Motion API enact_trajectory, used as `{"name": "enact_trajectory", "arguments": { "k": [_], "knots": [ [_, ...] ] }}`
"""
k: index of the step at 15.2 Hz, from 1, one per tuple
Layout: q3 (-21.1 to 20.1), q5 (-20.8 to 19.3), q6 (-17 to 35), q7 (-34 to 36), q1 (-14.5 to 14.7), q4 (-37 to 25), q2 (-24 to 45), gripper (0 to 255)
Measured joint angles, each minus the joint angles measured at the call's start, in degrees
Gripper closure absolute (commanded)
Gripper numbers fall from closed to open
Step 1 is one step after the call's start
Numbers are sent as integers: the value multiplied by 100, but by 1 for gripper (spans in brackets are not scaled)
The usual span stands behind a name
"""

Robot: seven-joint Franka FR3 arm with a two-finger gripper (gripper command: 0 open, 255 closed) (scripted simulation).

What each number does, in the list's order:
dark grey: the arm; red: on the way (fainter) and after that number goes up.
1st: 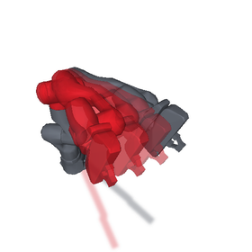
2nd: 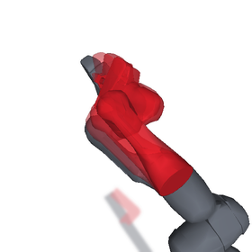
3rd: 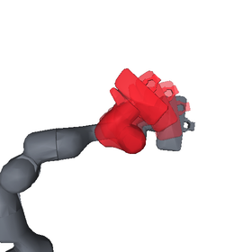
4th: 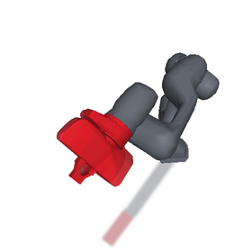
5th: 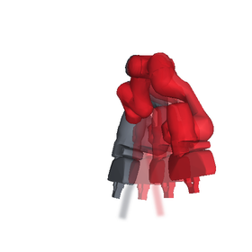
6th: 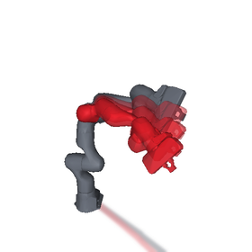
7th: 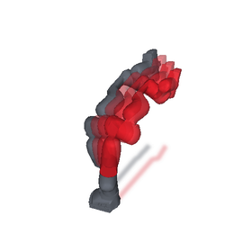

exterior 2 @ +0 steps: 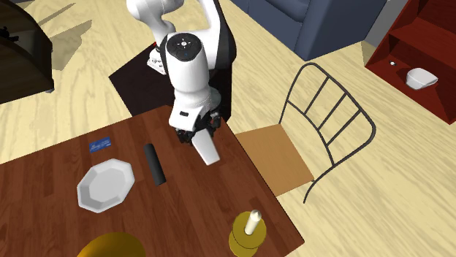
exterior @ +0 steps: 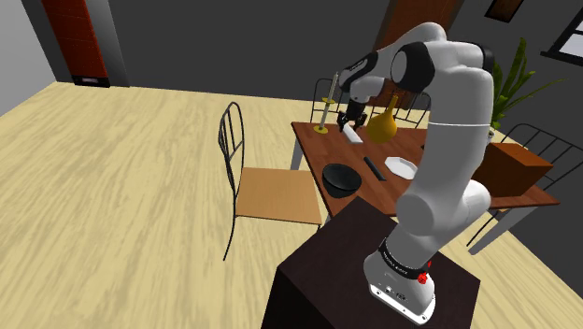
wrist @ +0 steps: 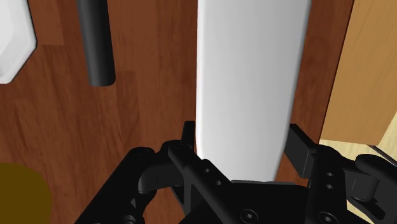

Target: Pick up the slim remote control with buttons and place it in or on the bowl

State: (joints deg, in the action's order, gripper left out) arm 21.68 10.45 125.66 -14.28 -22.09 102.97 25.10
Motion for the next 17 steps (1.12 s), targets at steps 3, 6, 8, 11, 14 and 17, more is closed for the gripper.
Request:
{"name": "enact_trajectory", "arguments": {
  "k": [3,6,8,11,14,17],
  "knots": [
    [54,-191,317,208,259,862,-578,255],
    [116,-452,599,445,477,1739,-1227,255],
    [119,-643,783,684,629,2290,-1625,255],
    [118,-989,965,1039,770,3077,-2288,255],
    [39,-1345,1056,1461,850,3775,-2941,255],
    [-123,-1618,1177,1889,892,4440,-3502,255]
  ]
}}
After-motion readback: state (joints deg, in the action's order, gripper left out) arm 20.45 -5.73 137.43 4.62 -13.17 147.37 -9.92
